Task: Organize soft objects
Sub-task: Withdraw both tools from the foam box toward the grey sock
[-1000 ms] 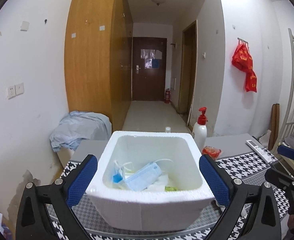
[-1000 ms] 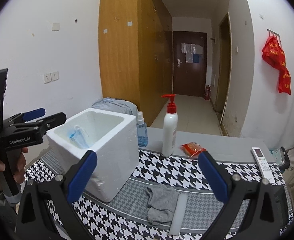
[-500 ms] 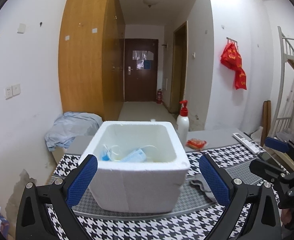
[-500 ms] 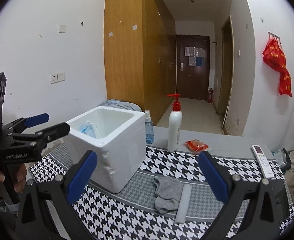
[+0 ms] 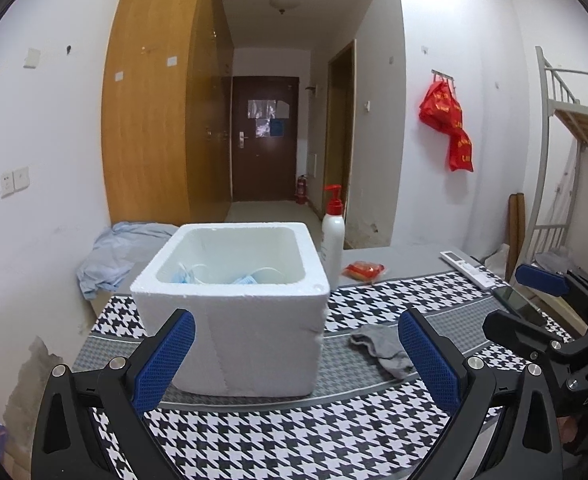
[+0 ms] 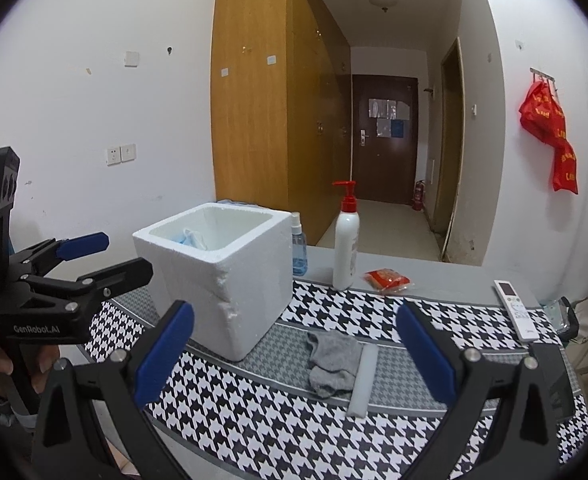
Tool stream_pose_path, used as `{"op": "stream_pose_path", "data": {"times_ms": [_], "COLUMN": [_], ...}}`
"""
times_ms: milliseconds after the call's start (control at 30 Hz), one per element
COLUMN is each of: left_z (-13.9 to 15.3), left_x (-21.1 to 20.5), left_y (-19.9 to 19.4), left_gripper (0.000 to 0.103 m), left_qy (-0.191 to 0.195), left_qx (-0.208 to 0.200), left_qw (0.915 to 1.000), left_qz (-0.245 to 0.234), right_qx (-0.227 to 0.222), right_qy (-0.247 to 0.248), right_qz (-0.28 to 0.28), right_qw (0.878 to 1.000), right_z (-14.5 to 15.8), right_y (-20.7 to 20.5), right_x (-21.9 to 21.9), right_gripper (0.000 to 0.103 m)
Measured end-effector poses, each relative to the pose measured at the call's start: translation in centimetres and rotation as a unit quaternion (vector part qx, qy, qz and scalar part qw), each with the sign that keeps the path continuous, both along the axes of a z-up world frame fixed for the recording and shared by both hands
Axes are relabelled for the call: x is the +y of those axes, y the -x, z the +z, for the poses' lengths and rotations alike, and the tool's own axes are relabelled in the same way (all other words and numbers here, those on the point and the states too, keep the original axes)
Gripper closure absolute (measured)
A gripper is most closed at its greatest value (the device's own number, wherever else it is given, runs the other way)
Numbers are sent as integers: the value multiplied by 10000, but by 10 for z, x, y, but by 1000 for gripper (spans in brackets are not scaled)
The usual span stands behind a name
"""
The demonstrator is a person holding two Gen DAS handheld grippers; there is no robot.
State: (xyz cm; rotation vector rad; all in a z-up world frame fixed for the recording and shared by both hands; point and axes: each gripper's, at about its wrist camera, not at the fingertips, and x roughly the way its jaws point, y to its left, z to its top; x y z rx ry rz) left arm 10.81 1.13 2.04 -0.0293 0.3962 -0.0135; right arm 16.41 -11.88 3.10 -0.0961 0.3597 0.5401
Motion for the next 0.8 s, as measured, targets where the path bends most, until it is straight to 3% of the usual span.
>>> {"op": "stream_pose_path", "data": {"times_ms": [400, 800], "left_z": [-18, -30], "left_x": [-22, -43], "left_y": [8, -15], "left_gripper": [1, 1], "left_qy": [14, 84], "left_qx": [-87, 97], "left_qw": [9998, 9981], "left_qz": [-187, -597], "right_qx": [103, 166], "right_qy": [-42, 0], "right_qz": [-239, -605], "right_qw": [9997, 9980], "right_z": [-17, -24], "right_y": [3, -4], "right_x": [-17, -37], "right_gripper": [1, 1]}}
